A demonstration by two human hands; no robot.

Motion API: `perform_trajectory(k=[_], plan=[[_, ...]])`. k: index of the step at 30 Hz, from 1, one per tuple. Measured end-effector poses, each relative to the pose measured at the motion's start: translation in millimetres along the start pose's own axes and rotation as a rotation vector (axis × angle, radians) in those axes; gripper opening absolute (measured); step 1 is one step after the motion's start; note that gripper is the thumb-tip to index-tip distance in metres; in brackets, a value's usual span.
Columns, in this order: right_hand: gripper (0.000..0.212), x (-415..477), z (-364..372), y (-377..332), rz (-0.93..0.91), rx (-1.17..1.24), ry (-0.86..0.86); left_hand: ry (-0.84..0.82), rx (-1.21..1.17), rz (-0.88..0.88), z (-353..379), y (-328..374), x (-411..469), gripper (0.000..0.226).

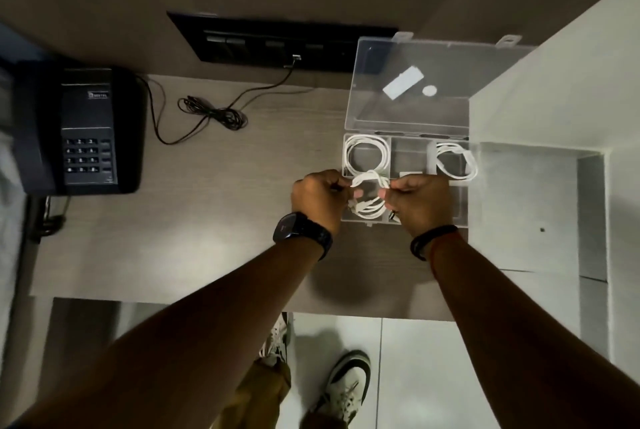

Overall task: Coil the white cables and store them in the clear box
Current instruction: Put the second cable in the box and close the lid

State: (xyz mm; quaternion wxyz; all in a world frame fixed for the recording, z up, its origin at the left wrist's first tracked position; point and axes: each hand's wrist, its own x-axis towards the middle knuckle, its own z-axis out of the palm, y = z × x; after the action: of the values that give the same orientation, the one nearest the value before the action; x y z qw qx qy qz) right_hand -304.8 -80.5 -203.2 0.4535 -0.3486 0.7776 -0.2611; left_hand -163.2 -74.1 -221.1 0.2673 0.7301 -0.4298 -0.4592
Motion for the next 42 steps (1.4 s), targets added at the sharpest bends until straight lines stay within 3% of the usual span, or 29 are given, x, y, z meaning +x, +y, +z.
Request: perform_trajectory(k=[6,11,16,21,24,28,32,37,42], plan=[[0.019,-3,6,-4,-0.054,-0.140,0.027,0.074,0.240,0.214,-2,-2,-8,0.008],[0.018,-4,12,-5,-0.089,-0.303,0.062,0.176,0.381,0.291,-2,-11,-4,0.011],[0.017,-13,20,2,-0.241,-0.569,0.146,0.131,0.417,0.405,-5,-19,-2,0.009],[0.018,-15,20,7,-0.375,-0.804,0.162,0.144,0.340,0.380,-7,-11,9,0.010],[0.017,-13,18,9,-0.407,-0.810,0.177,0.097,0.481,0.525,-8,-13,7,0.007],[0.013,-11,19,13,-0.528,-1.051,0.150,0.047,0.667,0.604,-13,-13,4,0.009],[0.021,-9,19,14,-0.531,-1.195,0.074,0.011,0.860,0.669,-14,-2,4,0.015],[0.022,-5,22,6,-0.513,-1.195,0.030,-0.047,1.031,0.642,-13,5,10,0.013],[0.018,-2,19,1,-0.424,-1.054,-0.003,-0.097,1.019,0.443,-7,14,18,0.019]])
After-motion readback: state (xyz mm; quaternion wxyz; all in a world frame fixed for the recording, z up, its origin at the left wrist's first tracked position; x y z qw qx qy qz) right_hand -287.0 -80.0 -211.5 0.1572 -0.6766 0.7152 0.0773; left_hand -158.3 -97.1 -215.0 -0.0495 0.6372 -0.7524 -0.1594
